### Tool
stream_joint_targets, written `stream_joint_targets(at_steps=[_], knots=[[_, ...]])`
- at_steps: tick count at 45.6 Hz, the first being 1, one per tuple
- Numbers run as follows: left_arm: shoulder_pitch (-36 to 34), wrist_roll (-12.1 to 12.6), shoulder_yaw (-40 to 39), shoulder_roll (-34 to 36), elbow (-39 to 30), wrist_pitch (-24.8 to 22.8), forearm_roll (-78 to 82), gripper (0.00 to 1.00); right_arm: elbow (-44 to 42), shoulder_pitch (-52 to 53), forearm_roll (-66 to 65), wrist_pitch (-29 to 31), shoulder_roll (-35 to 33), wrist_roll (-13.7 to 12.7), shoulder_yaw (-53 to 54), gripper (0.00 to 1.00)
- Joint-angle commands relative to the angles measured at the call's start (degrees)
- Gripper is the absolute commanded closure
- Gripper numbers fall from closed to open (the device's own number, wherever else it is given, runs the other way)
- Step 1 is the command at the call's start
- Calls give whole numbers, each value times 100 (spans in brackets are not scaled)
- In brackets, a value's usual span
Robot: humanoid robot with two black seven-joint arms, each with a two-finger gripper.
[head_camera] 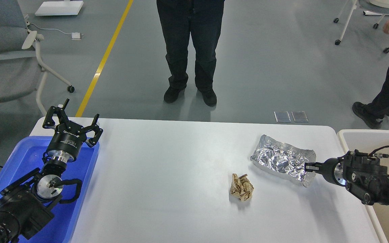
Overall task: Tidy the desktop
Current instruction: 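Lift the foil bag with the right gripper and carry it over the bin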
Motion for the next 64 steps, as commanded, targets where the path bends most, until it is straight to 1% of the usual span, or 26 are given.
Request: stream_joint_targets(at_steps=[1,4,11,25,30,37,43,51,56,61,62,64], knots=[[0,1,0,-4,0,0,0,0,155,79,65,75,-148,309,90,100],[0,1,0,-4,0,0,0,0,392,184,285,198,-280,370,151,100],[0,1,0,5,0,0,0,0,1288,667,936,602,-903,353,152,100],[0,10,0,5,0,-9,0,0,3371,1765,953,1042,-2476,283,134,100],[0,10,0,5,0,-9,0,0,4048,2240,953,1358,-3127,221,134,100],[0,10,0,5,0,-9,0,0,4664,2917,892,1692,-3892,98,116,100],[0,10,0,5,0,0,0,0,4682,3356,874,2087,-4279,63,99,100],[0,10,0,-4,0,-9,0,0,4594,3559,603,2404,-4683,81,99,100],[0,10,0,-4,0,0,0,0,4524,3533,391,2369,-4859,89,108,100],[0,10,0,5,0,0,0,0,4095,3419,312,2229,-4982,116,20,100],[0,10,0,5,0,0,0,0,3667,3262,321,2107,-4982,151,-24,100],[0,10,0,5,0,0,0,0,3269,3059,321,1974,-4939,195,-33,100]])
